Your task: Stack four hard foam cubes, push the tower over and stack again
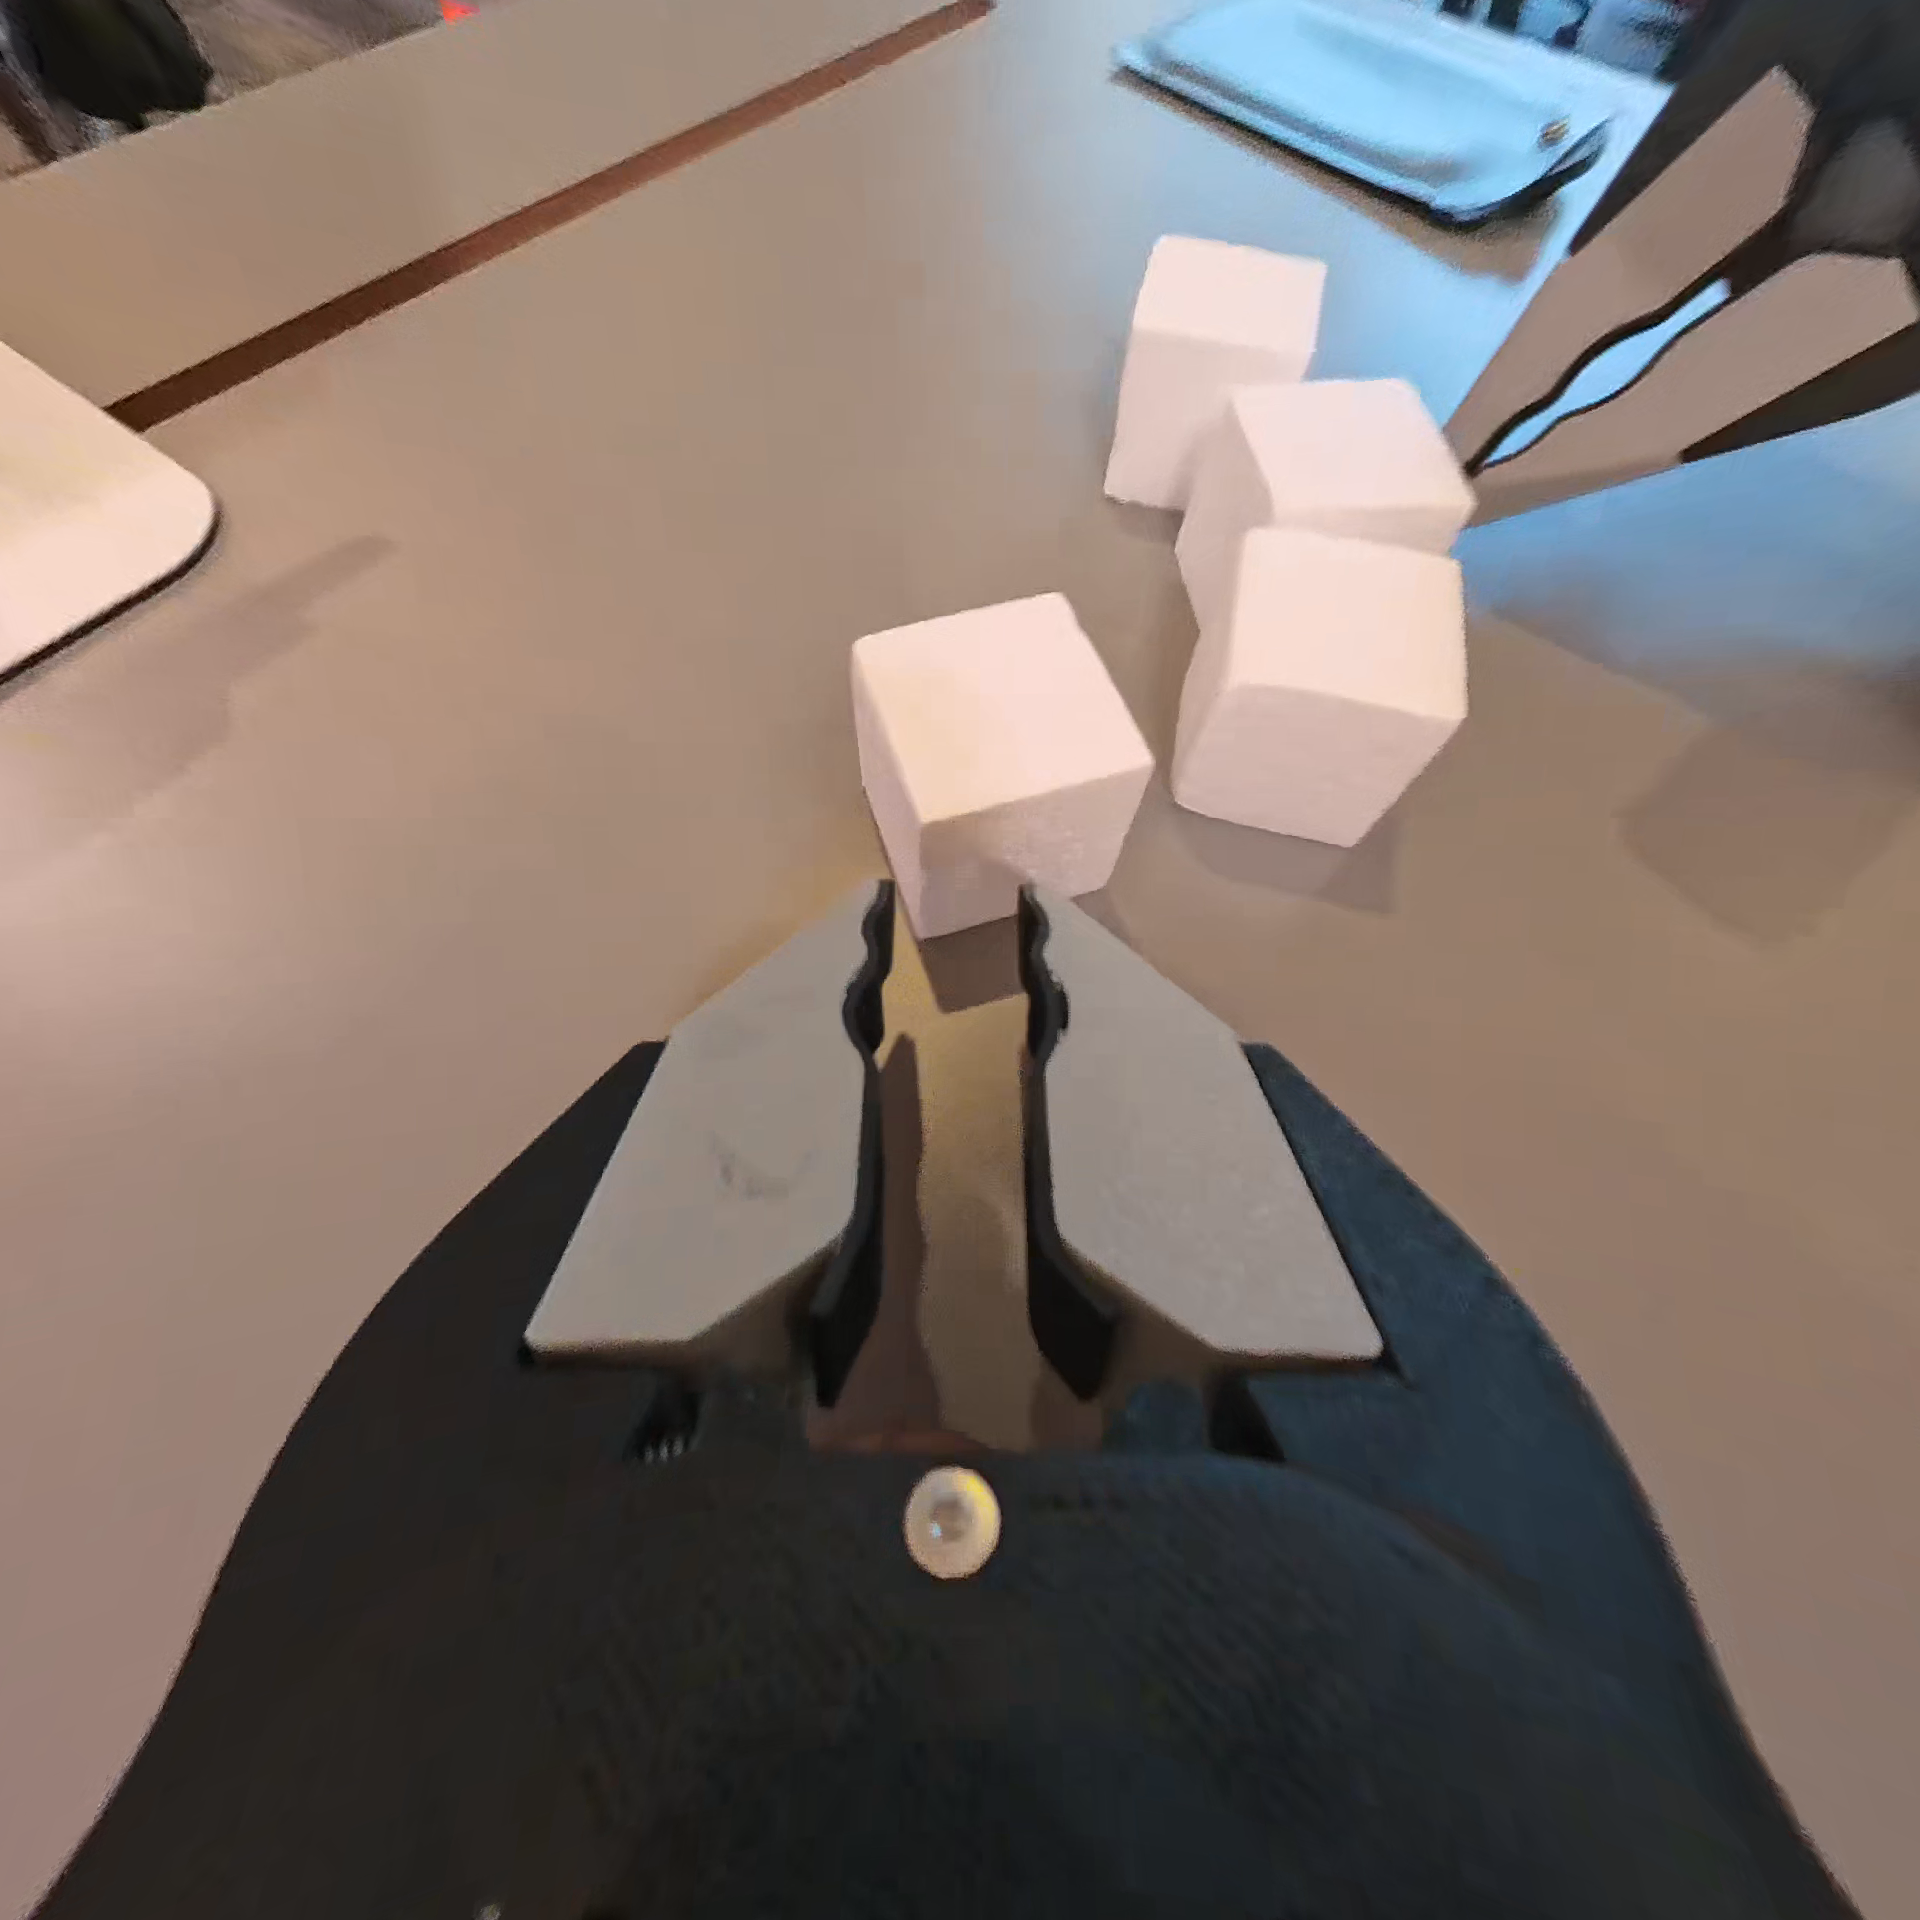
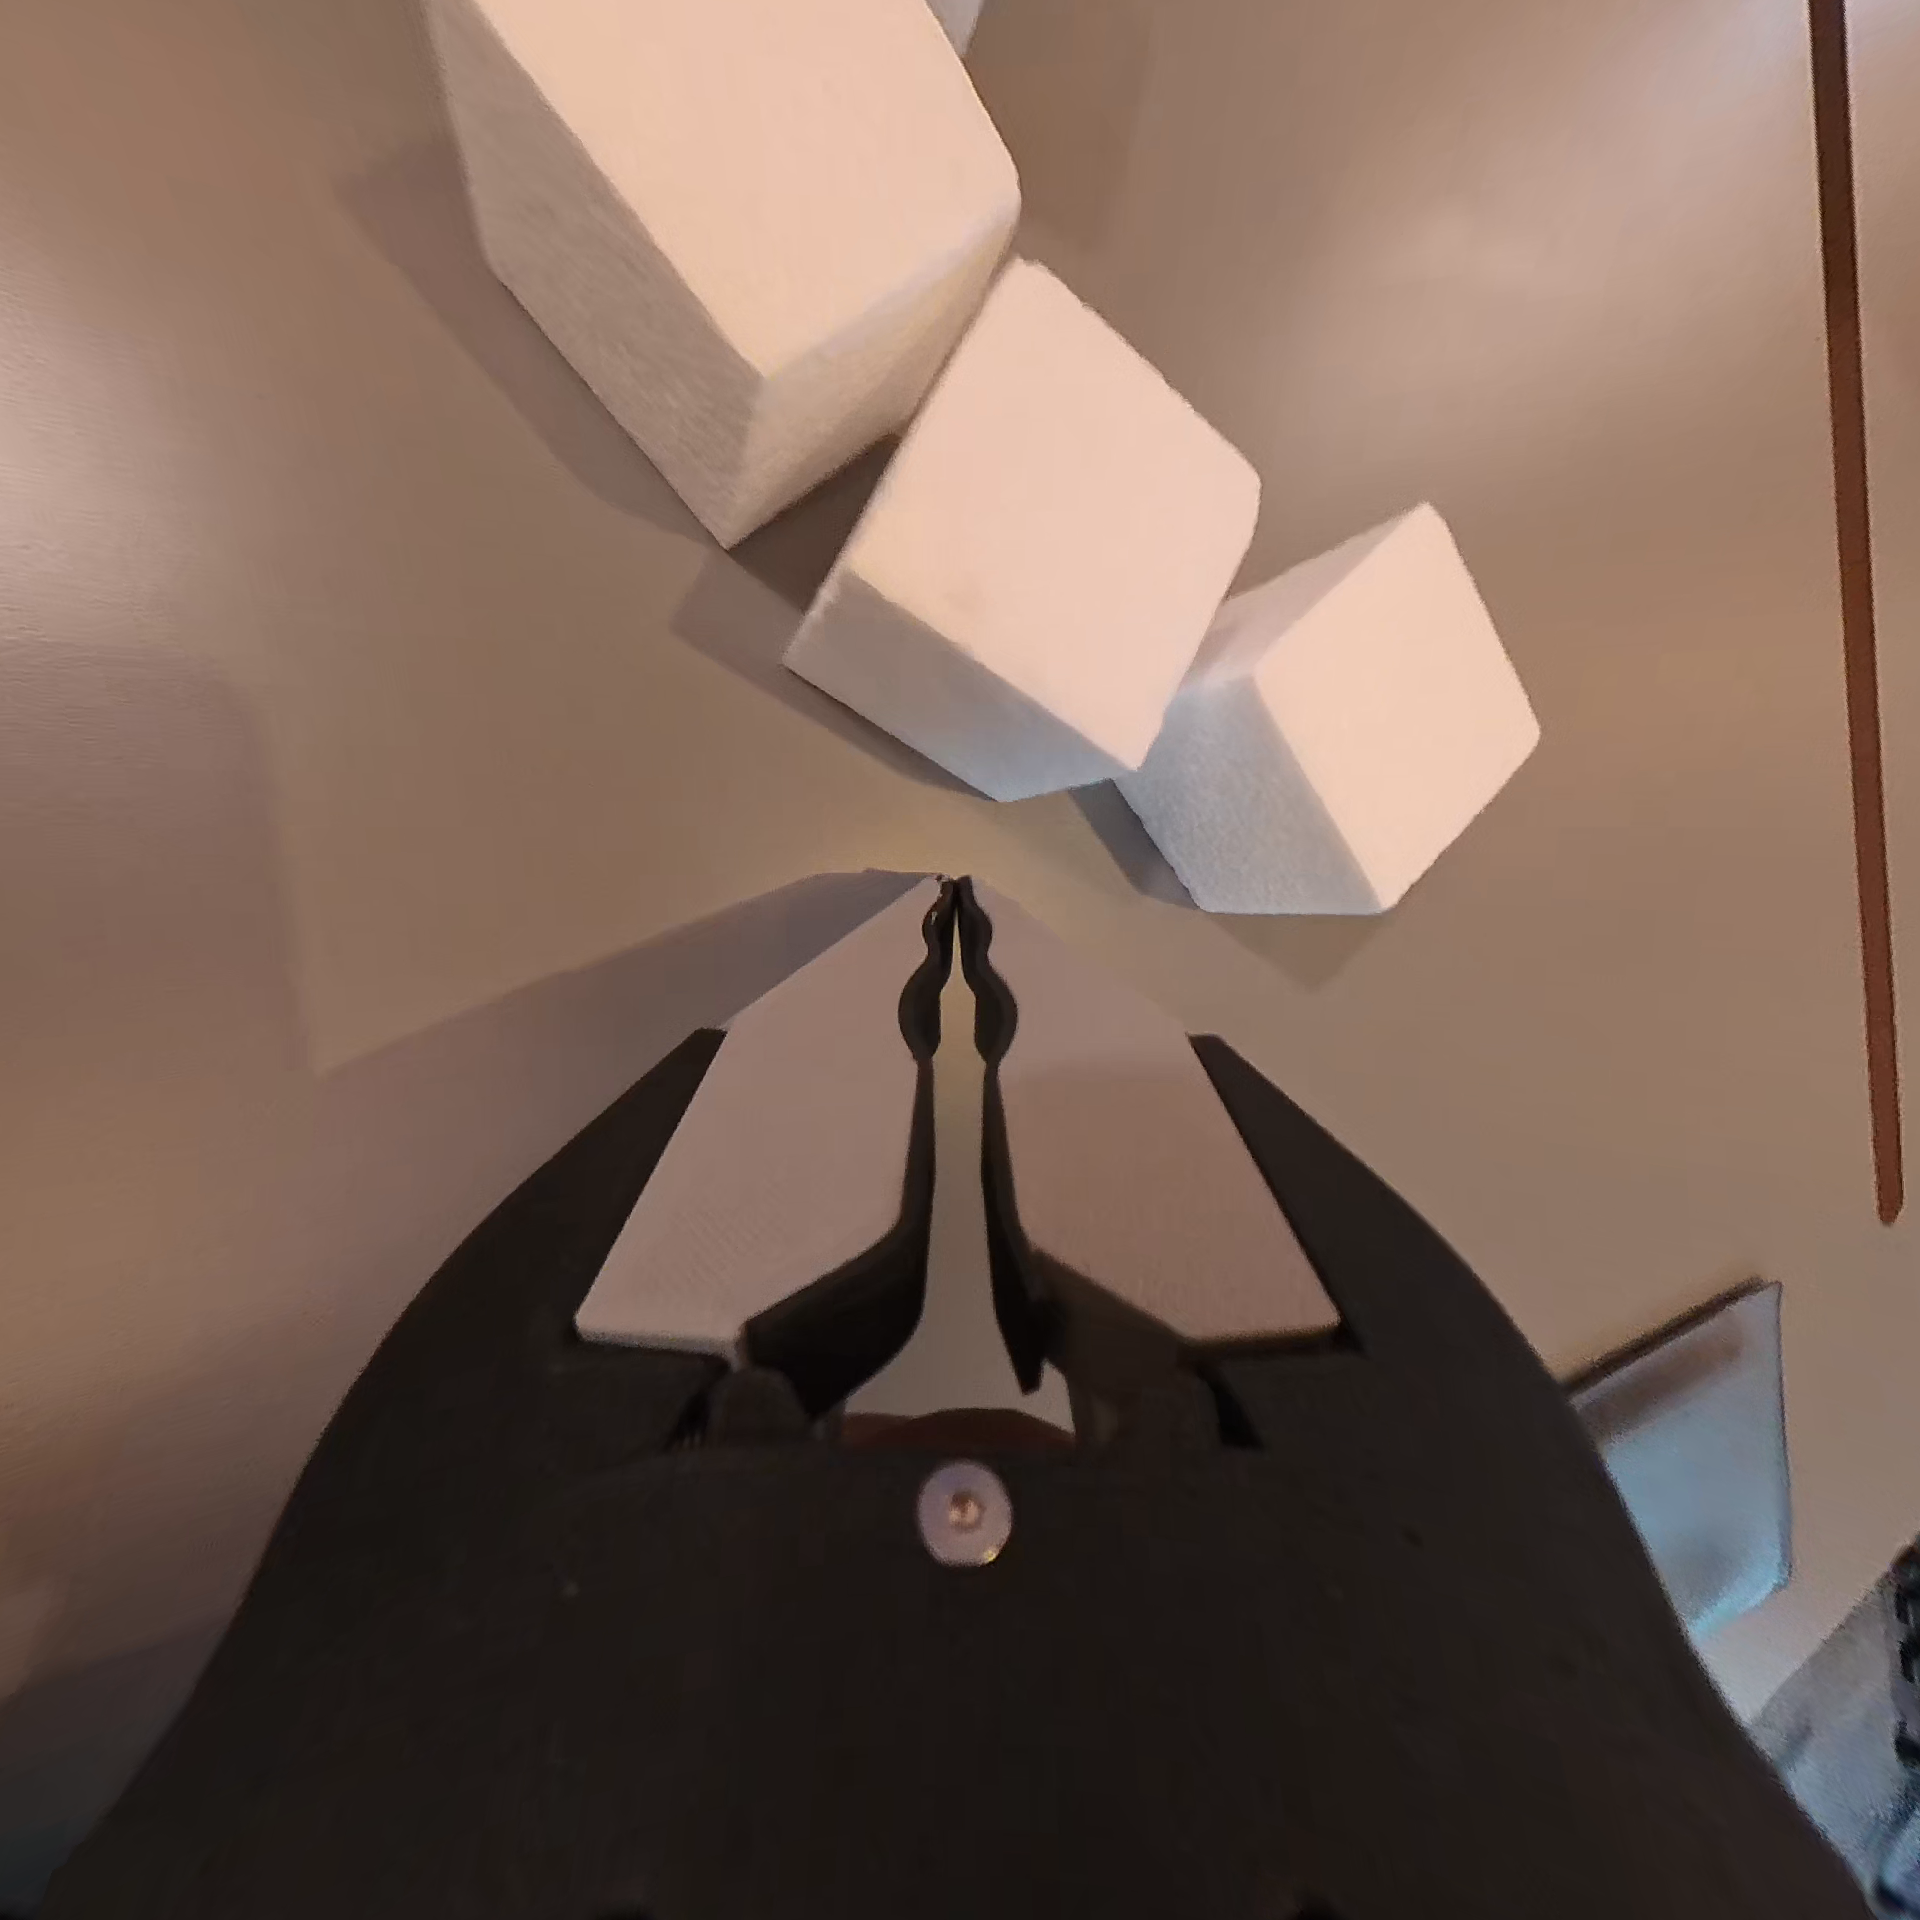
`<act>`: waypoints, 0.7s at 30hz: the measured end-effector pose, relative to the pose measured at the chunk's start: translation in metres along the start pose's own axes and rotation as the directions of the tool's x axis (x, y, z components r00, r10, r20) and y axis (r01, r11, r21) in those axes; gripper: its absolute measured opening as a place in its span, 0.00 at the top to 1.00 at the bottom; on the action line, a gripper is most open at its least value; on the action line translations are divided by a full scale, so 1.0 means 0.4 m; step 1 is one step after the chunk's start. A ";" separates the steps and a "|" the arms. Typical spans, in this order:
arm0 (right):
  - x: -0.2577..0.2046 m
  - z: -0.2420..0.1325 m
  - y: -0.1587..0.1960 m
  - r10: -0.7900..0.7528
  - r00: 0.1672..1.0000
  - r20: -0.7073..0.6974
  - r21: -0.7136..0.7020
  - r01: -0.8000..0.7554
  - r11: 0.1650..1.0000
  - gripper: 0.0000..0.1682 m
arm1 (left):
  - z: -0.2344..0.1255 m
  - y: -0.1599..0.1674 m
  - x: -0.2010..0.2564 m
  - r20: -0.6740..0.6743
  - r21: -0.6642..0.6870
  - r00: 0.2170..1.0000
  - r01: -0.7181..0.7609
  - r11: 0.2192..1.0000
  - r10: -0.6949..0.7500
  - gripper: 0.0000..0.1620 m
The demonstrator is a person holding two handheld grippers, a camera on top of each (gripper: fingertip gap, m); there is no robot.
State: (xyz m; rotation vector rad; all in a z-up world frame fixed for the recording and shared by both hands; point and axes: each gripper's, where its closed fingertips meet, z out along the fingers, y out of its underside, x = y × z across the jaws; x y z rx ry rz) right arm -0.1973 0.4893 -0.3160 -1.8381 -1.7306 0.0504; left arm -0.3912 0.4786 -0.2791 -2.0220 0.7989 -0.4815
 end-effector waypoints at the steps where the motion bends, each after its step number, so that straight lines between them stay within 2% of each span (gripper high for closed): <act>1: -0.007 -0.011 -0.012 -0.010 1.000 0.014 0.032 0.009 0.999 1.00 | -0.005 -0.005 0.007 -0.024 0.011 1.000 0.005 1.000 -0.005 0.86; 3: -0.027 -0.050 -0.051 -0.016 0.998 0.067 0.152 0.006 0.988 1.00 | -0.010 -0.013 0.023 -0.054 0.025 0.999 -0.003 1.000 0.004 0.86; 7: -0.078 -0.141 -0.151 -0.059 0.981 0.184 0.411 -0.023 0.911 1.00 | 0.004 0.005 0.048 -0.084 -0.010 0.995 -0.047 0.999 0.046 0.85; 12: -0.109 -0.117 -0.166 -0.114 0.976 0.187 0.381 0.035 0.924 1.00 | 0.026 0.040 0.066 -0.105 -0.075 0.991 -0.085 0.994 0.077 0.83; 14: -0.096 -0.107 -0.175 -0.115 0.984 0.139 0.371 0.056 0.927 1.00 | 0.030 0.045 0.068 -0.105 -0.085 0.991 -0.097 0.992 0.088 0.83; 19: -0.068 -0.127 -0.257 -0.094 0.995 0.022 0.472 0.073 0.879 1.00 | 0.028 0.044 0.065 -0.102 -0.081 0.992 -0.088 0.993 0.080 0.83; 21: -0.059 -0.112 -0.268 -0.103 0.994 -0.039 0.447 0.109 0.888 1.00 | 0.024 0.040 0.060 -0.099 -0.072 0.993 -0.078 0.994 0.071 0.83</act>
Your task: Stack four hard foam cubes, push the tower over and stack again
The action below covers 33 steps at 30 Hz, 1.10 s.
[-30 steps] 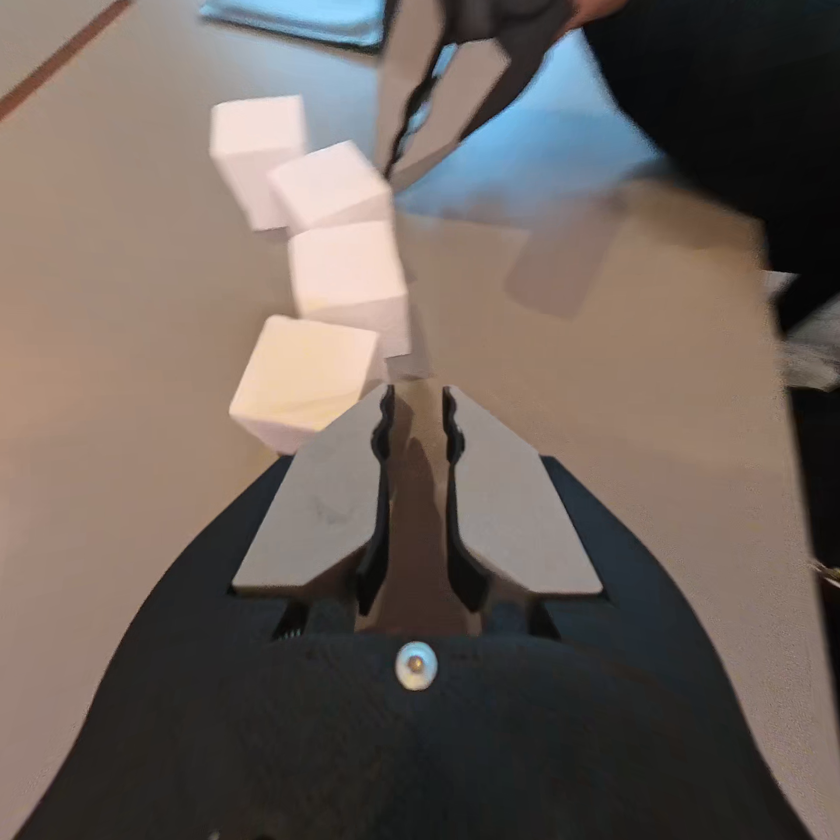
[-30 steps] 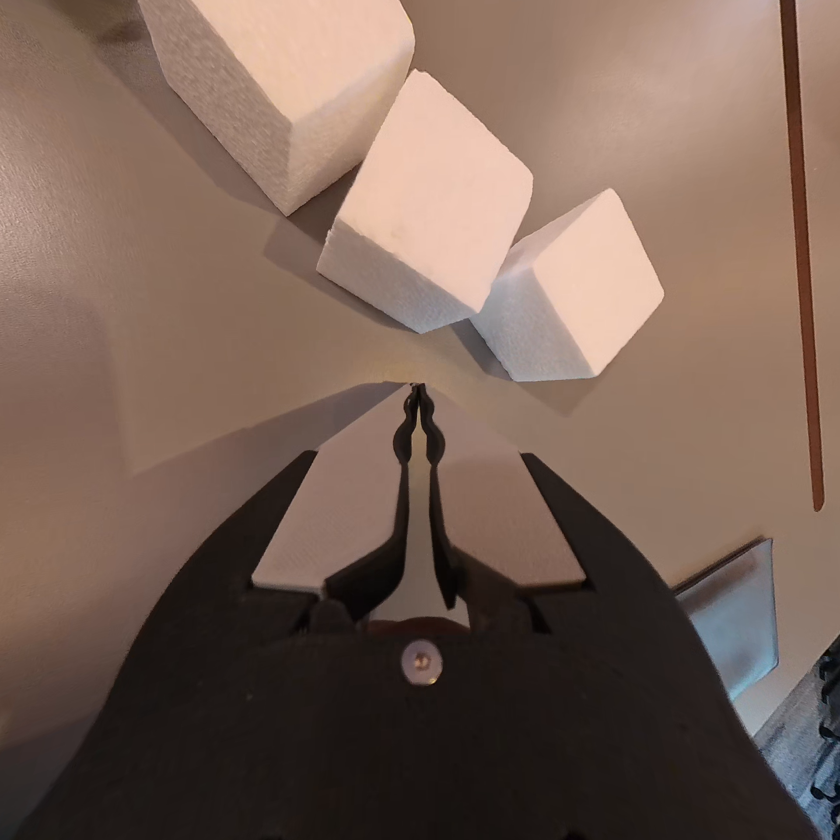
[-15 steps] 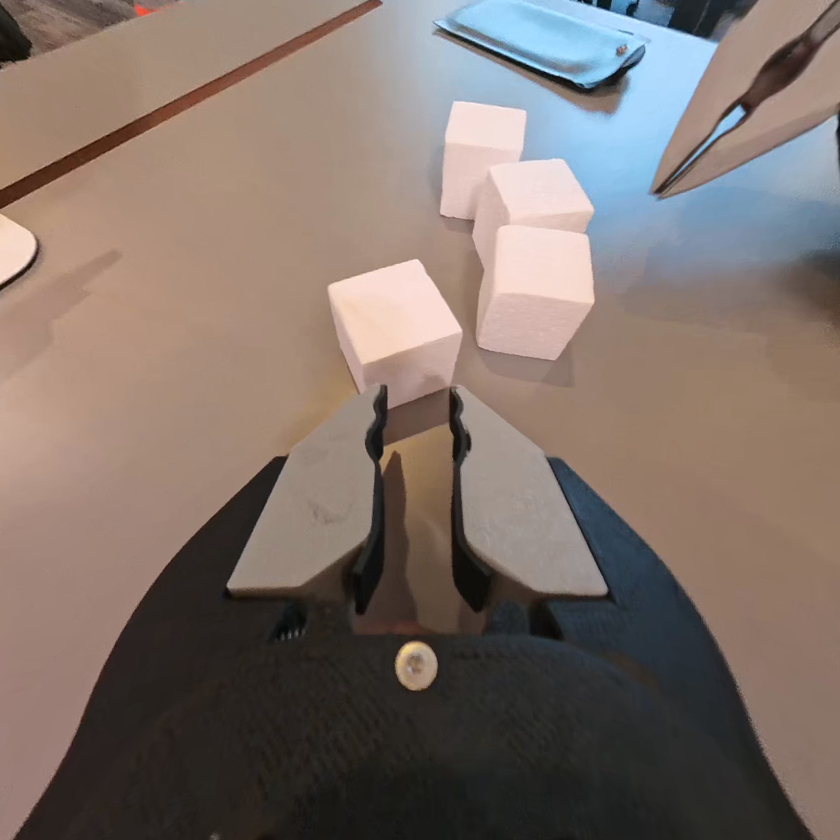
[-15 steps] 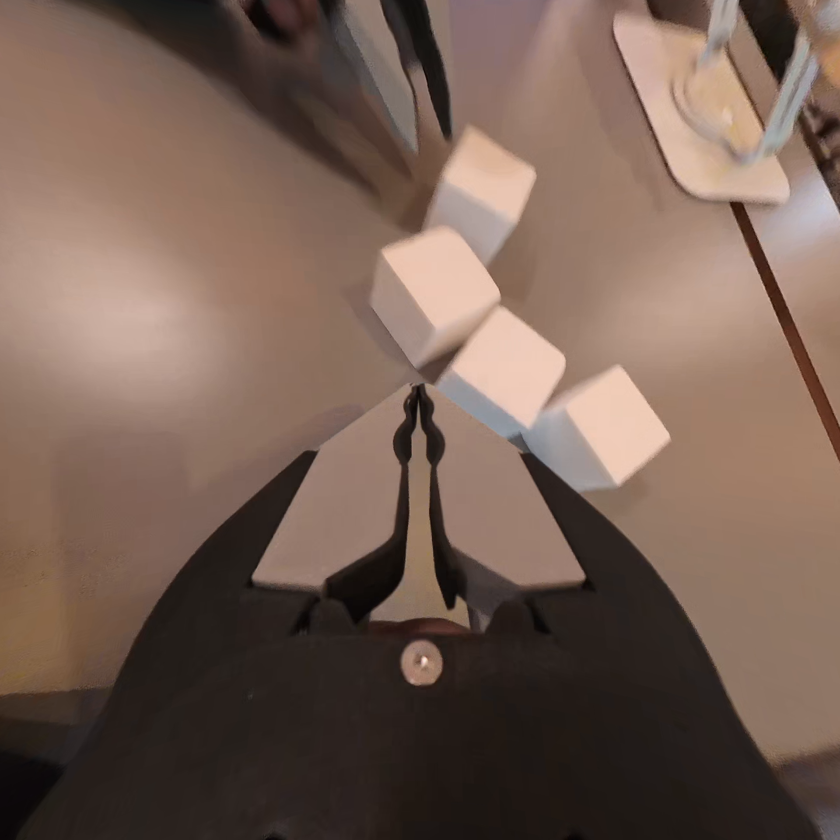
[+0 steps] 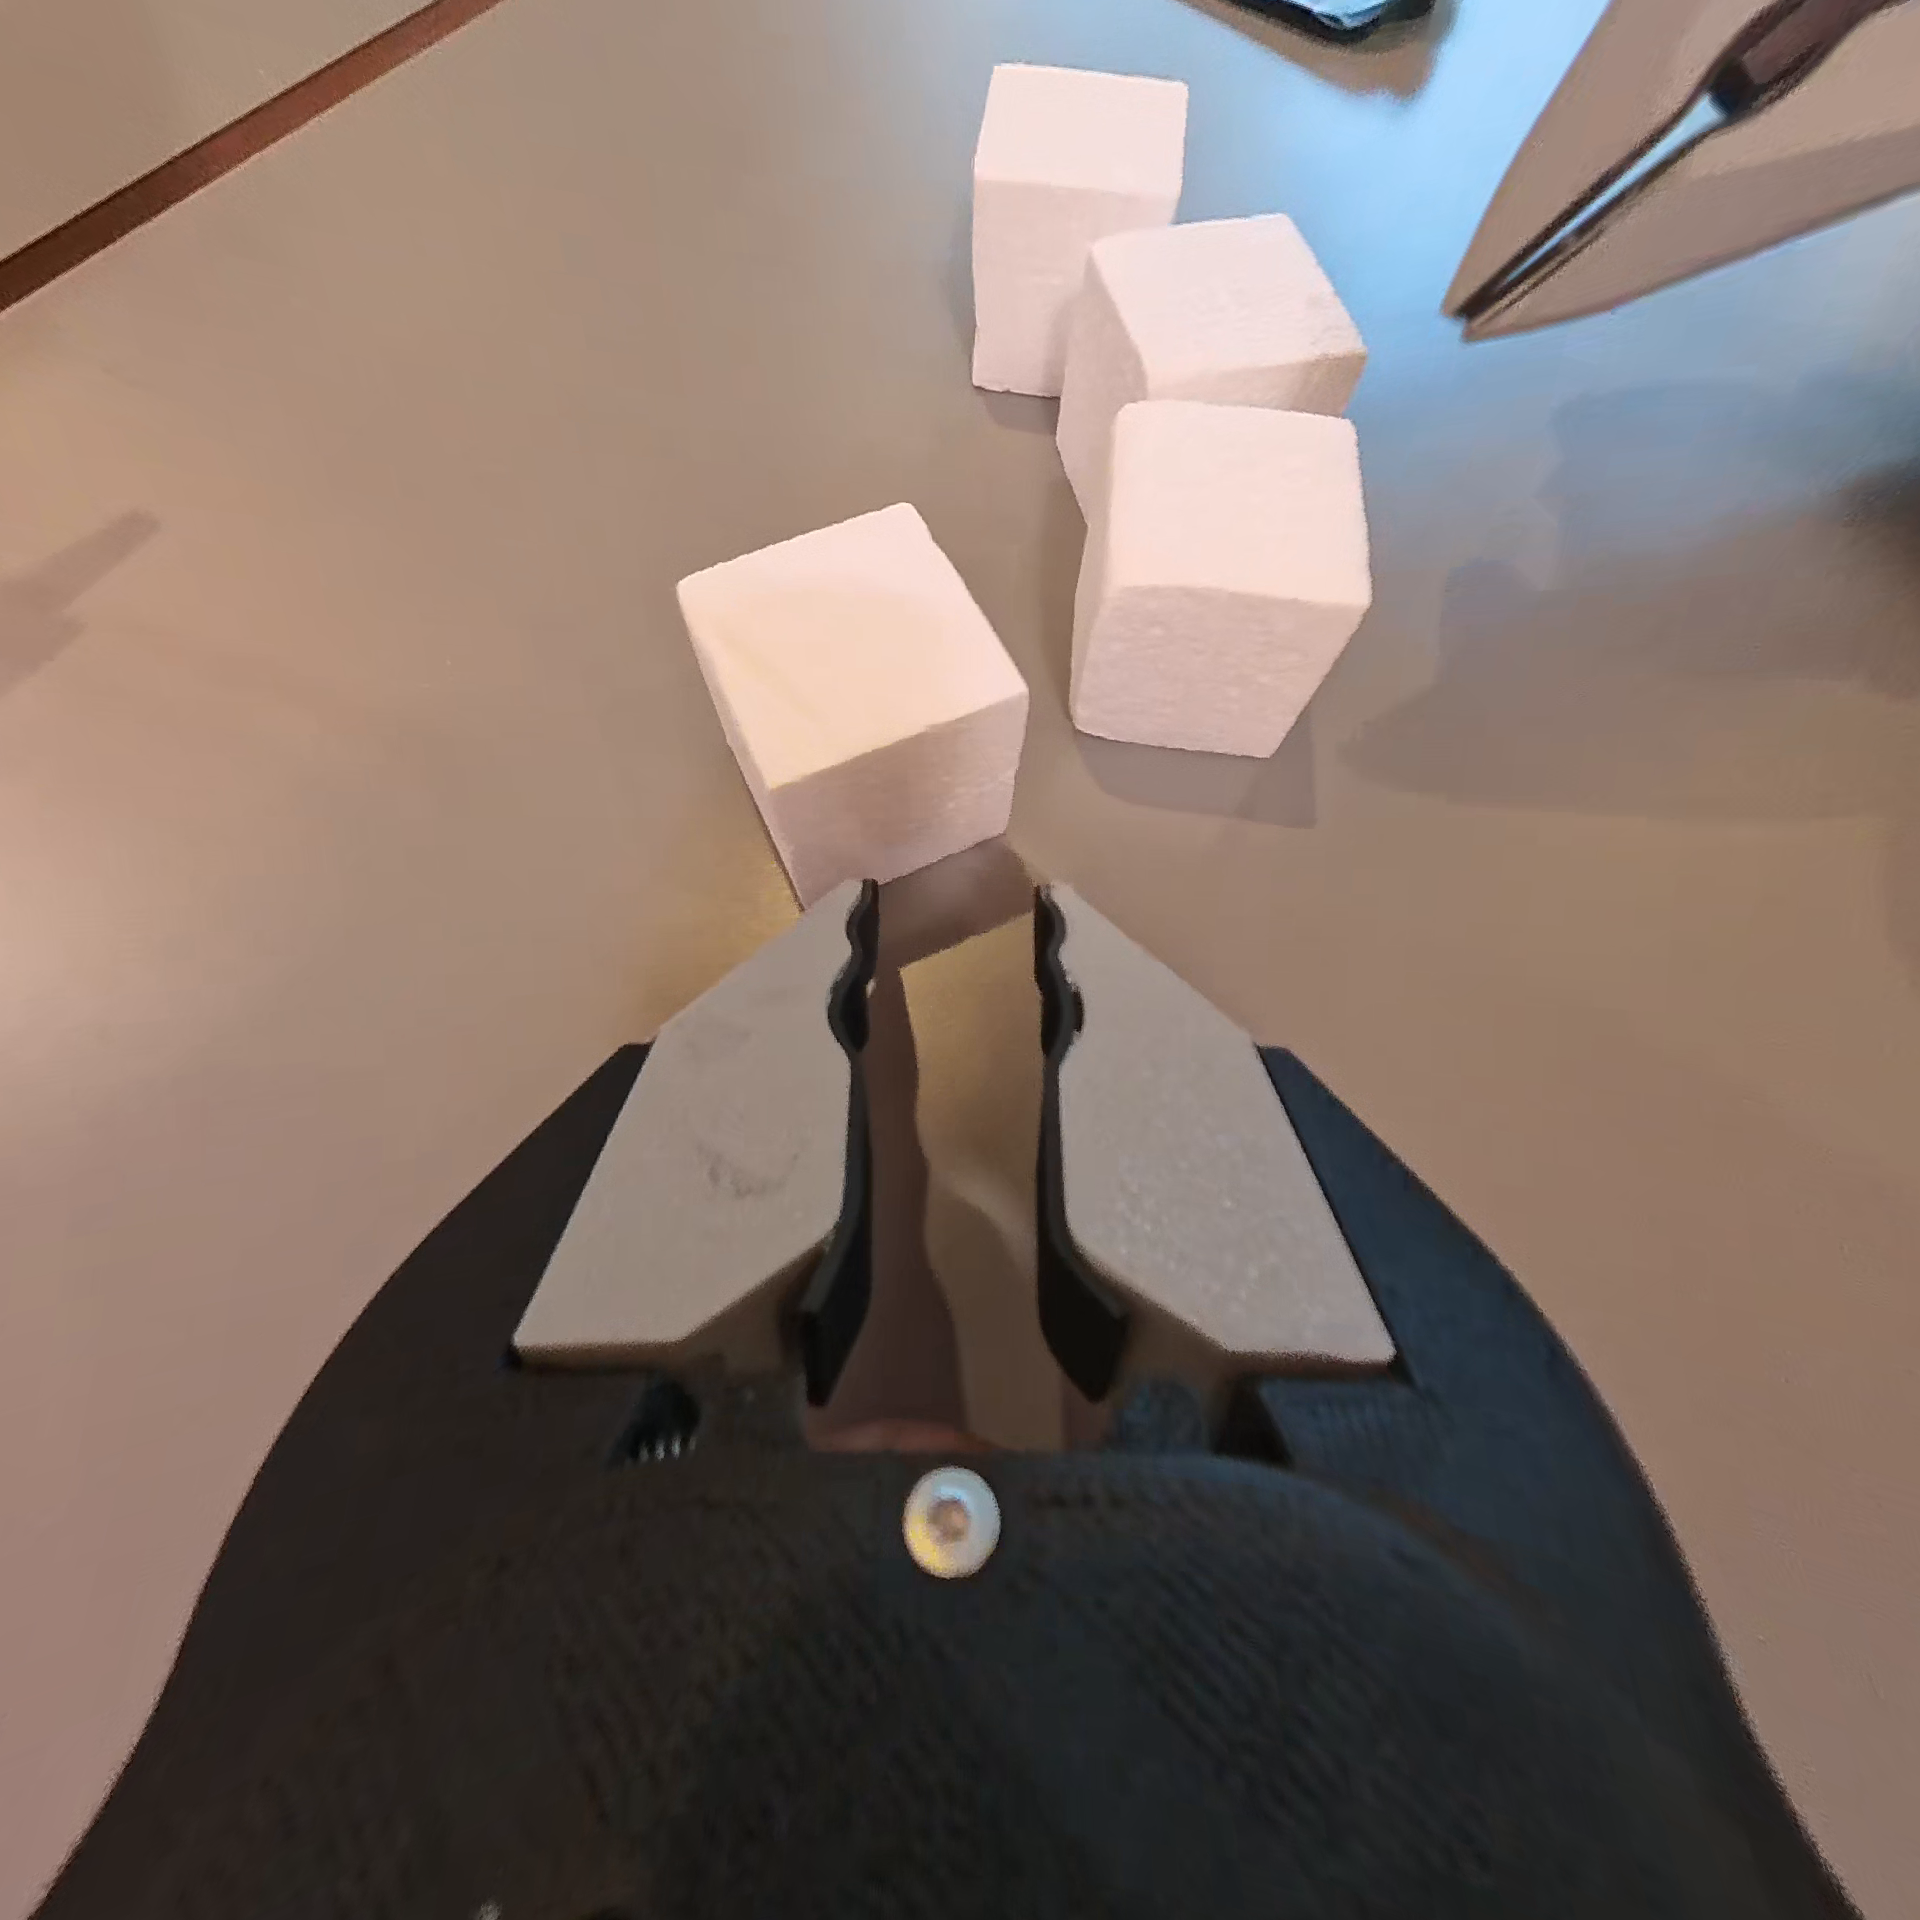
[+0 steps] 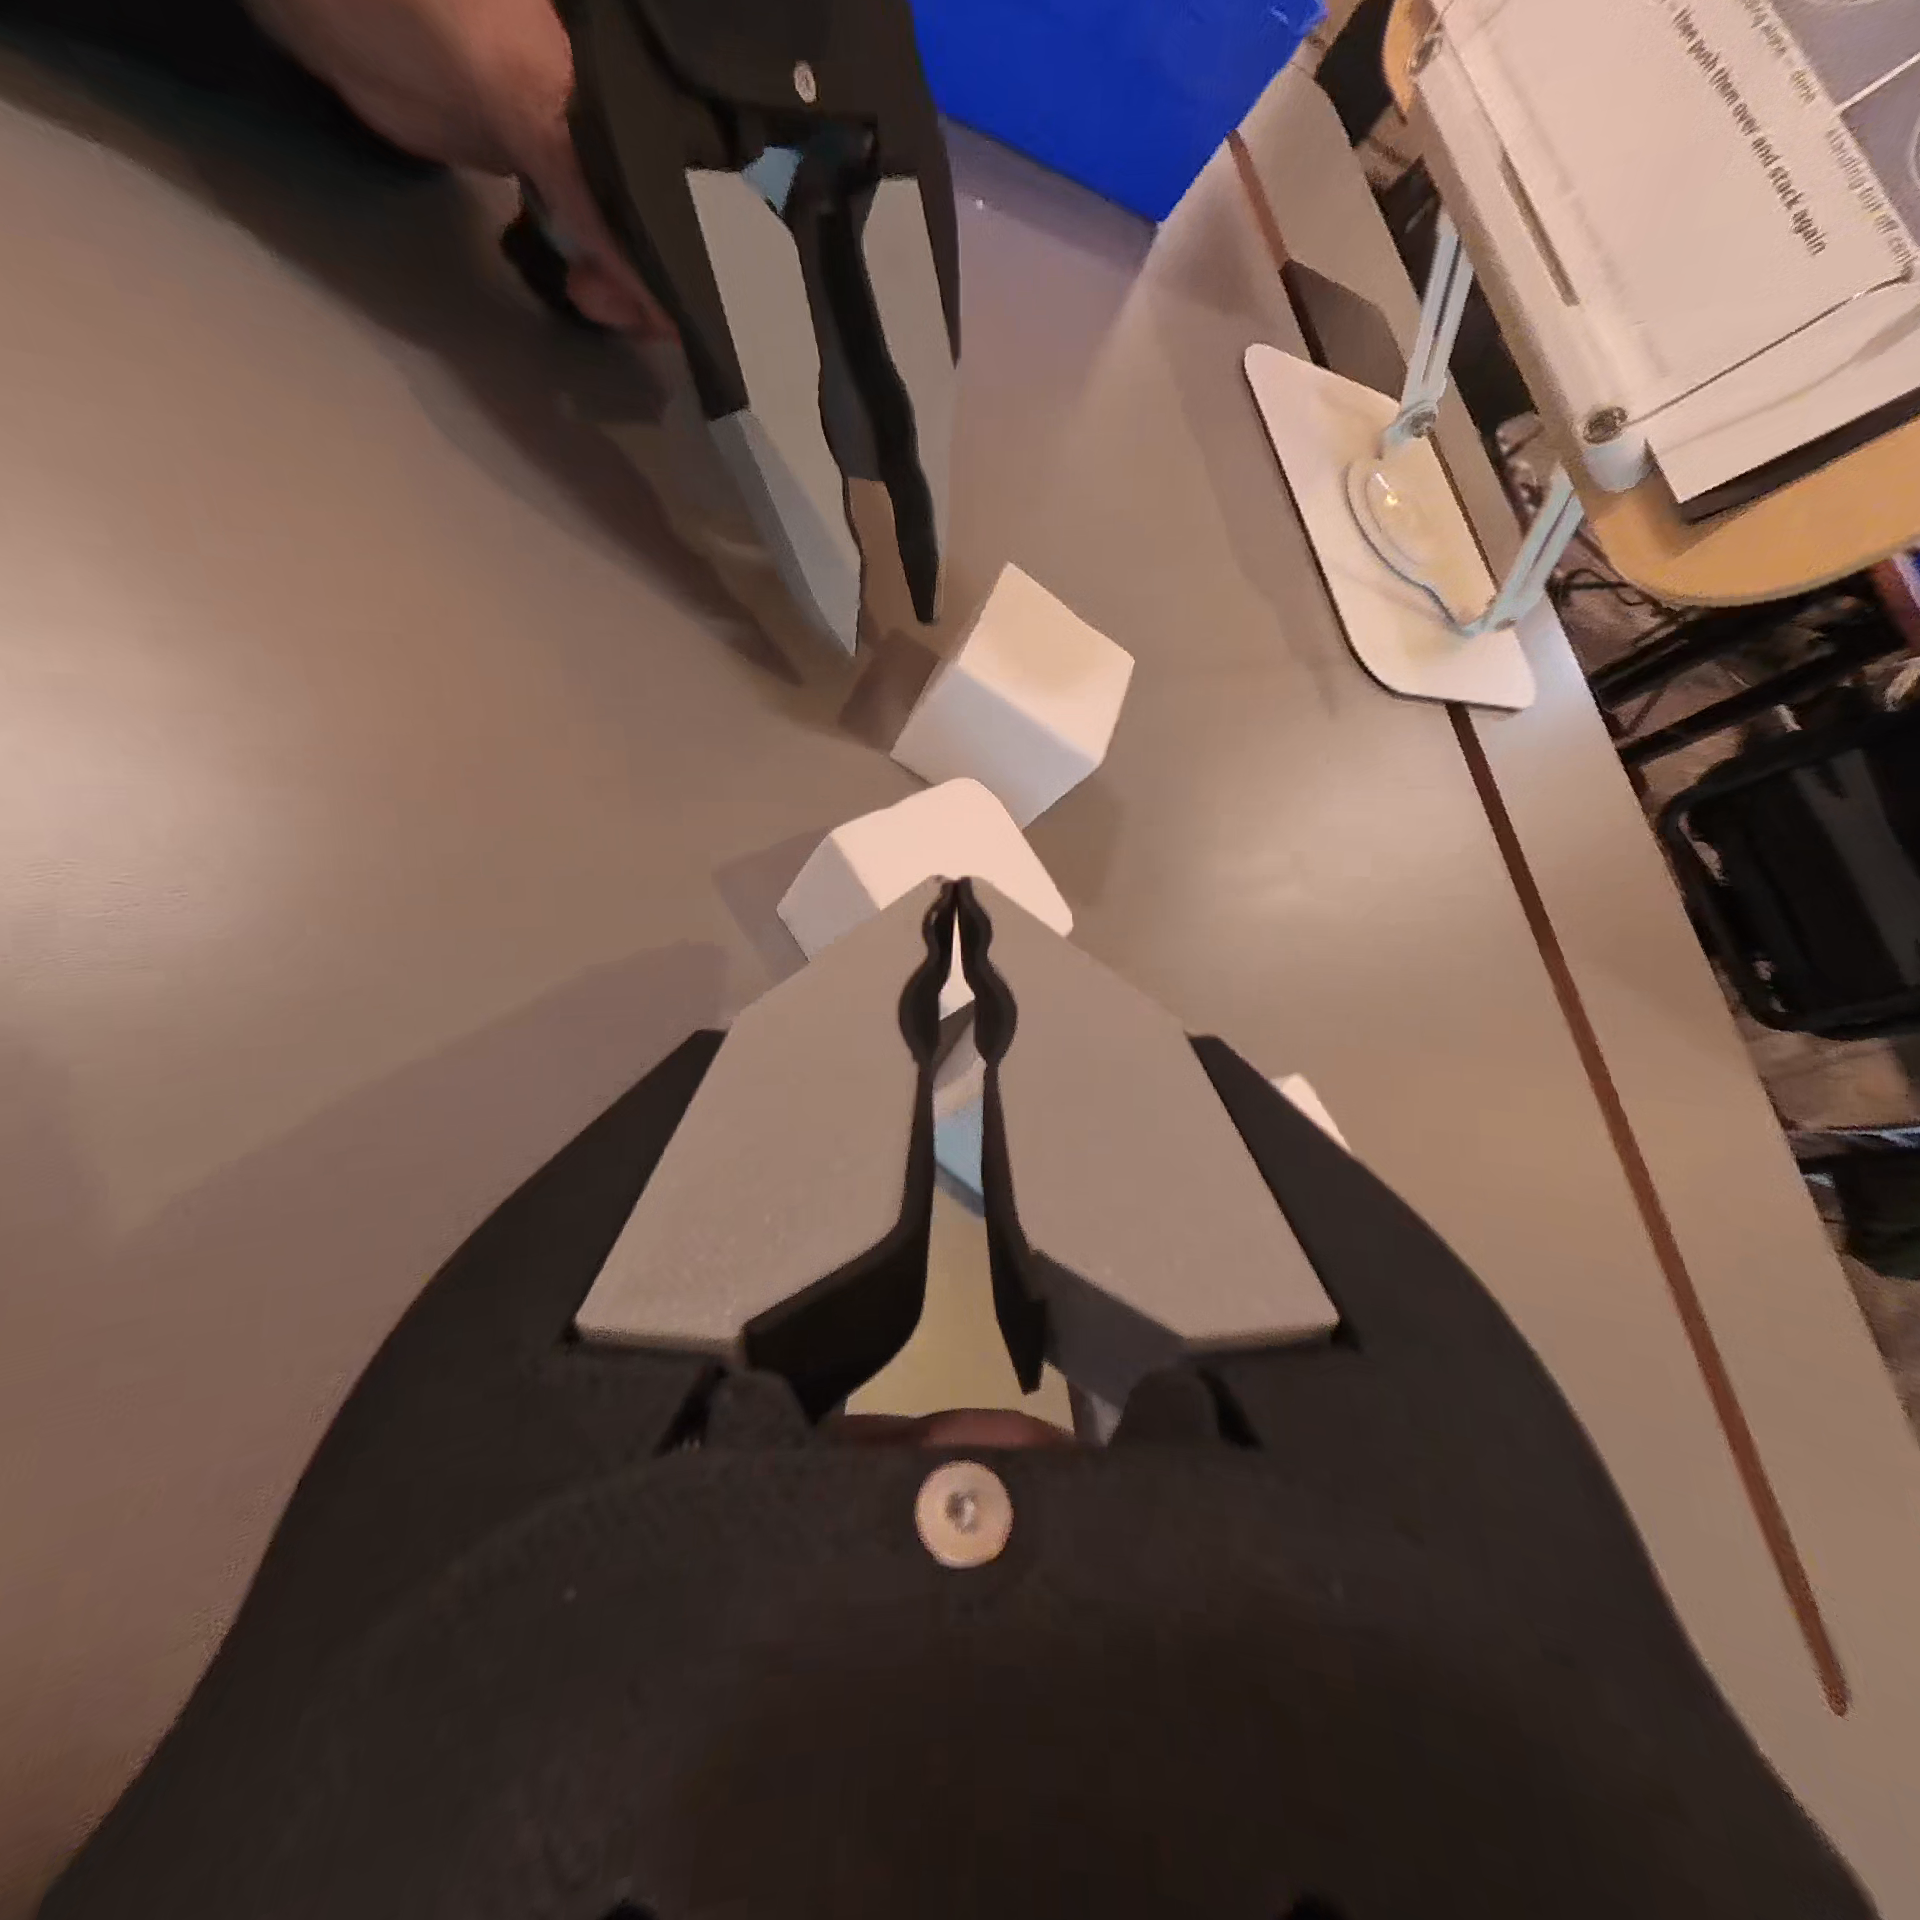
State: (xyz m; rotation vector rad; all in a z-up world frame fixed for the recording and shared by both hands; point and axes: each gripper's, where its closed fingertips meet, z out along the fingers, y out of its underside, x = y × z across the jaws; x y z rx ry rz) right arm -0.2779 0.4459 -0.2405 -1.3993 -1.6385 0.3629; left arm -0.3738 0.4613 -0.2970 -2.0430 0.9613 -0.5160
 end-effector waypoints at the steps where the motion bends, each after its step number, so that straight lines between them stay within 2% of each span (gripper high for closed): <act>1: -0.003 0.012 0.005 -0.009 1.000 -0.004 -0.023 0.009 1.000 1.00 | -0.002 -0.001 -0.003 0.001 0.004 1.000 0.005 1.000 -0.005 0.83; 5: -0.029 0.056 0.041 -0.039 0.999 0.020 -0.127 0.042 0.991 1.00 | -0.008 -0.004 -0.009 0.002 0.014 1.000 0.020 1.000 -0.020 0.83; 7: -0.037 0.056 0.039 -0.046 0.998 0.030 -0.123 0.049 0.991 1.00 | -0.007 -0.003 -0.010 0.003 0.012 1.000 0.019 1.000 -0.019 0.83; 8: -0.064 0.046 0.035 -0.019 0.995 0.103 -0.109 0.030 0.994 1.00 | -0.006 -0.002 -0.010 0.003 0.010 1.000 0.017 1.000 -0.017 0.83; 10: -0.168 0.007 0.039 0.038 0.929 0.367 -0.099 -0.001 0.995 1.00 | -0.005 0.000 -0.008 0.002 0.006 1.000 0.015 1.000 -0.015 0.82; 11: -0.182 -0.004 0.047 0.030 0.917 0.399 -0.096 0.009 0.995 1.00 | -0.004 0.001 -0.007 0.000 0.004 1.000 0.014 1.000 -0.014 0.82; 13: -0.162 -0.020 0.033 0.003 0.932 0.363 -0.040 0.012 0.999 1.00 | -0.003 0.002 -0.006 -0.001 0.000 1.000 0.012 1.000 -0.012 0.82; 16: -0.110 -0.055 -0.047 0.049 0.951 0.306 0.124 -0.091 0.988 1.00 | -0.004 0.001 -0.005 0.000 0.002 1.000 0.009 1.000 -0.009 0.82; 19: -0.059 -0.061 -0.066 0.092 0.972 0.218 0.179 -0.133 0.975 0.86 | -0.004 0.001 -0.005 -0.001 0.002 1.000 0.010 1.000 -0.010 0.82; 21: -0.062 -0.046 -0.046 0.122 0.966 0.229 0.132 -0.155 0.979 0.73 | -0.004 0.001 -0.004 -0.007 0.002 1.000 0.012 1.000 -0.012 0.82; 22: -0.073 -0.037 -0.034 0.131 0.959 0.251 0.098 -0.160 0.982 0.71 | -0.004 0.001 -0.001 -0.012 0.002 1.000 0.011 1.000 -0.011 0.82; 24: -0.096 -0.023 -0.014 0.128 0.951 0.280 0.041 -0.146 0.989 0.74 | -0.005 -0.001 0.008 -0.028 0.005 1.000 0.002 1.000 -0.002 0.80; 26: -0.119 -0.017 0.007 0.119 0.942 0.315 -0.009 -0.122 0.992 0.85 | -0.006 -0.004 0.016 -0.040 0.009 0.999 -0.011 1.000 0.011 0.79; 30: -0.132 -0.018 0.052 0.183 0.915 0.360 -0.099 -0.158 0.983 0.96 | -0.006 -0.003 0.023 -0.042 0.003 0.999 -0.031 1.000 0.031 0.79; 33: -0.124 -0.009 0.073 0.230 0.911 0.343 -0.147 -0.190 0.971 1.00 | -0.007 -0.004 0.027 -0.049 0.001 0.998 -0.036 0.999 0.036 0.79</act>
